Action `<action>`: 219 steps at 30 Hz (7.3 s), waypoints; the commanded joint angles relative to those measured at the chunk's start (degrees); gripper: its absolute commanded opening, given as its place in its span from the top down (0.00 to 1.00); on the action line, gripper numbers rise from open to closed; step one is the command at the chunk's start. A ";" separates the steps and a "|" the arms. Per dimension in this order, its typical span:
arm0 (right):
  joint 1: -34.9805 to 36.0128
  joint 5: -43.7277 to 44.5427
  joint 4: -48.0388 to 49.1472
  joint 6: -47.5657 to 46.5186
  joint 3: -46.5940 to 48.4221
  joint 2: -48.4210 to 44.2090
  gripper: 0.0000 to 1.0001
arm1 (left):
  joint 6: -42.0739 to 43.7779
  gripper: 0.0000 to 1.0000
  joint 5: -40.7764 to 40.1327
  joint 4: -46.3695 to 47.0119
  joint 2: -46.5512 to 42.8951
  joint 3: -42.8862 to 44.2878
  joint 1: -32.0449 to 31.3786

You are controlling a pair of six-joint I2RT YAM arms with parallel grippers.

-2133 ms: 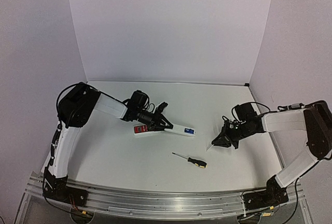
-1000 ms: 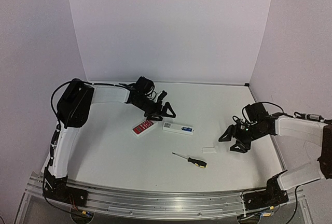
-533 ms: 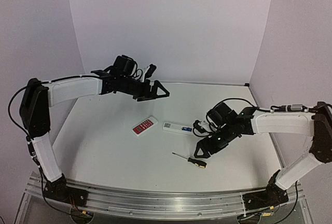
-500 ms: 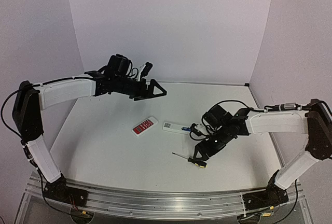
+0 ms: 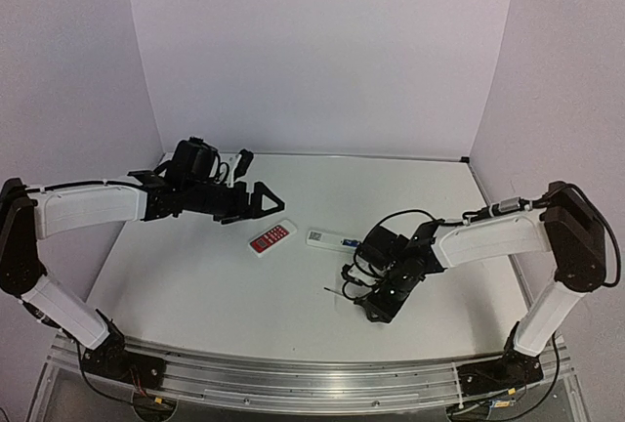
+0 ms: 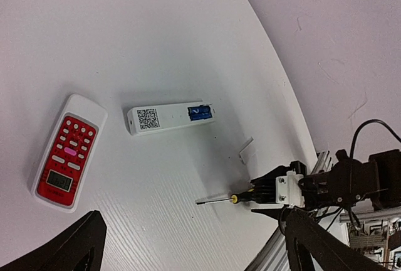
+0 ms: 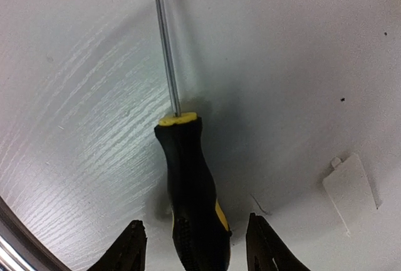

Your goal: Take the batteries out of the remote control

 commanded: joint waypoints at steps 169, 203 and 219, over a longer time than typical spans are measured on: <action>-31.17 -24.24 8.98 34.54 10.77 -9.22 1.00 | 6.17 0.22 6.37 -22.04 51.09 50.50 -2.20; -27.55 -16.00 6.37 31.09 14.86 -3.30 1.00 | 6.37 0.47 -1.74 -24.03 46.14 45.83 -4.38; -27.52 -17.07 6.43 31.00 14.02 -4.07 1.00 | 3.29 0.48 -0.48 -21.04 43.98 40.45 -5.24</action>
